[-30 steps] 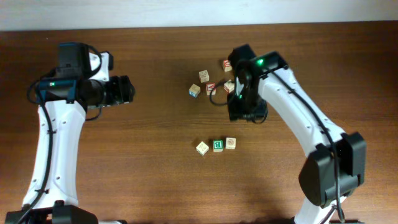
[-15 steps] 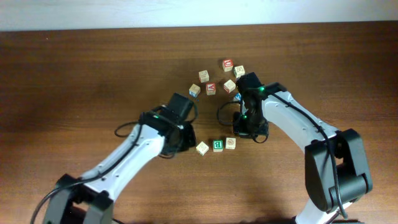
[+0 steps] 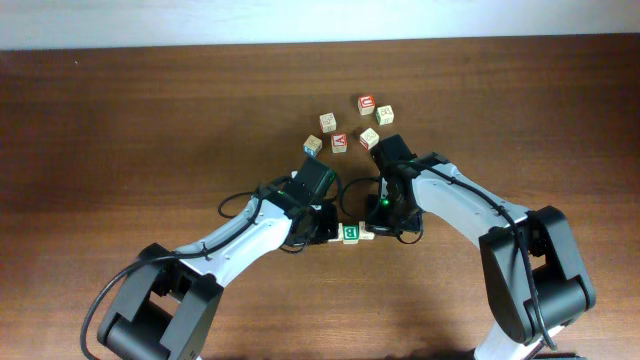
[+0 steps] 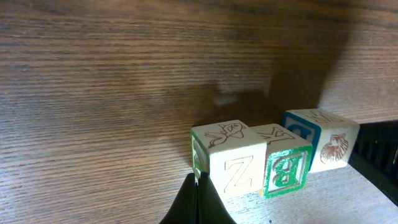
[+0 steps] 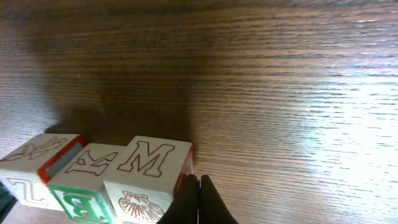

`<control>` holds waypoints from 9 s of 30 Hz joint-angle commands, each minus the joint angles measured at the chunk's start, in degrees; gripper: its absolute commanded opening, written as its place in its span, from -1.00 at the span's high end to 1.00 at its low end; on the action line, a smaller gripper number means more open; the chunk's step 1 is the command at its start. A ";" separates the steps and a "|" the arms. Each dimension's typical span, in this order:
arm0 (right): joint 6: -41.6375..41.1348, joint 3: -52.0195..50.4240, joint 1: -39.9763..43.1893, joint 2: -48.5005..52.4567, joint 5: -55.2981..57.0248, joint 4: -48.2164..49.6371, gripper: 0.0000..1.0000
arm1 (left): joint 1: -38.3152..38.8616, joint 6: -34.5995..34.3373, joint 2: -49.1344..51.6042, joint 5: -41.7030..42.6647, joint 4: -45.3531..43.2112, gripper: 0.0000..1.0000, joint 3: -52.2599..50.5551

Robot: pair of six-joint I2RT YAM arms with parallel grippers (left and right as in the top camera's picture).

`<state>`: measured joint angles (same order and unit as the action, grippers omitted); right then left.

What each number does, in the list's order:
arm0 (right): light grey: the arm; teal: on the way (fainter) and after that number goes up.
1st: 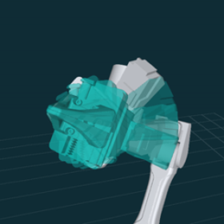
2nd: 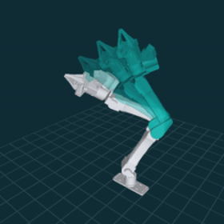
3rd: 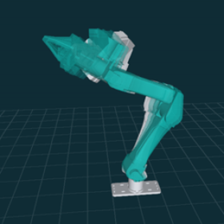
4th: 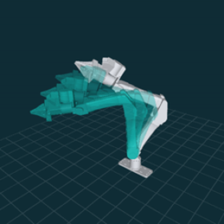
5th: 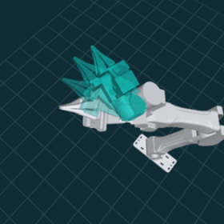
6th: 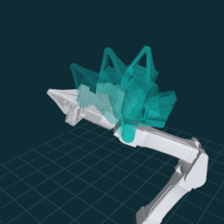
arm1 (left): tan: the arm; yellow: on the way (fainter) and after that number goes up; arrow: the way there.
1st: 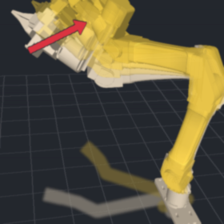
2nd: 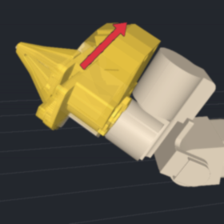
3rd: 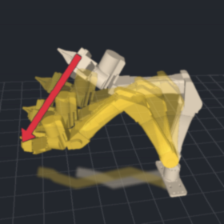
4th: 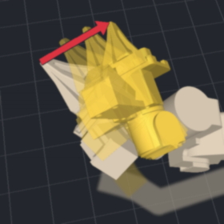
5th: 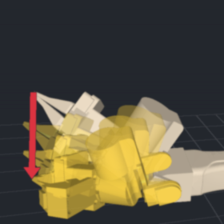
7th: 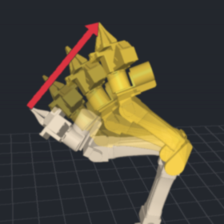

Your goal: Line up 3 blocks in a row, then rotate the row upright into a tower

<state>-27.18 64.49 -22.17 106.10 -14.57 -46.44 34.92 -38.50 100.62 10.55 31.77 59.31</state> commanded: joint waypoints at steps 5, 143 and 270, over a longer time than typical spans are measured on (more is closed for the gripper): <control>4.70 -0.37 -0.37 -0.63 -3.26 0.02 0.92 | 0.33 8.11 0.70 5.29 -2.21 1.00 -0.24; 33.14 18.58 -20.24 6.27 12.17 -7.08 0.92 | -25.46 14.12 0.63 -6.29 15.89 0.27 17.46; -2.38 -22.91 11.76 -20.28 -10.27 17.55 0.92 | -15.41 32.00 14.27 13.03 22.88 1.00 25.86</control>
<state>-27.79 43.40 -10.79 85.71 -24.58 -31.62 18.92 -8.05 112.64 19.64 54.72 84.75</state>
